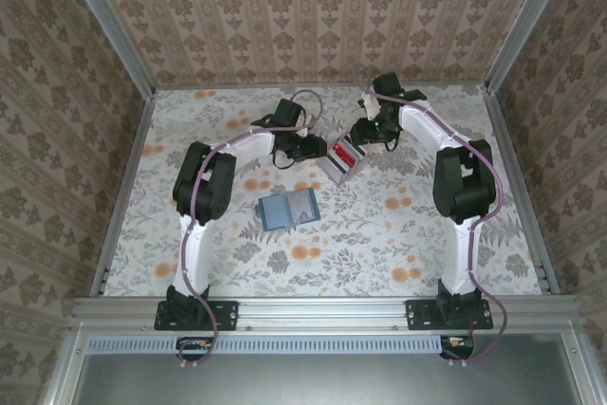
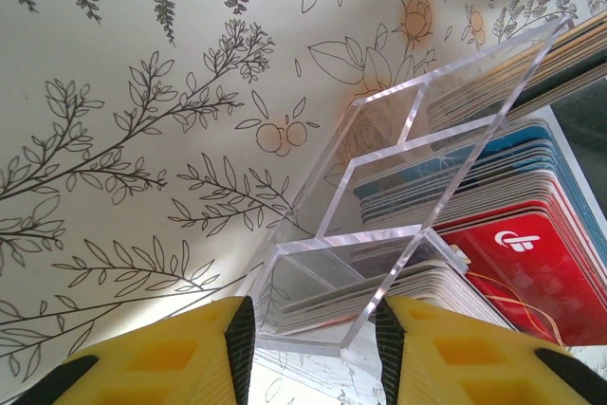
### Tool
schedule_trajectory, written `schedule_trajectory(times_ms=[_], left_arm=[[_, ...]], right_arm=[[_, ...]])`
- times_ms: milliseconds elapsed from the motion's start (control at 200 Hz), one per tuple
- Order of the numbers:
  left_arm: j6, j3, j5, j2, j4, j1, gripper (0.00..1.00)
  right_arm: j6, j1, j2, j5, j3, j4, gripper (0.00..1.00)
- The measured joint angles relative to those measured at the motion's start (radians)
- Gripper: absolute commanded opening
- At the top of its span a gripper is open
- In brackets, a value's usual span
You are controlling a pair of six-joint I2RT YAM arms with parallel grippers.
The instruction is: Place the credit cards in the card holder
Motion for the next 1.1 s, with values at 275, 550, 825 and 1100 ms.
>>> schedule_trajectory(times_ms=[275, 550, 825, 1100], left_arm=[[0.0, -0.004, 0.0, -0.002, 0.004, -0.001, 0.4], [-0.001, -0.013, 0.0, -0.005, 0.016, -0.001, 0.4], [-0.002, -0.016, 0.0, -0.006, 0.021, -0.001, 0.4], [-0.004, -0.03, -0.001, -0.013, 0.034, -0.001, 0.4]], right_arm=[[0.0, 0.005, 0.035, 0.001, 0.0, 0.0, 0.52], [0.001, 0.004, 0.04, 0.008, 0.0, -0.001, 0.5], [0.002, -0.003, 0.026, 0.009, -0.006, 0.0, 0.49], [0.01, -0.015, -0.009, 0.029, -0.016, 0.001, 0.47]])
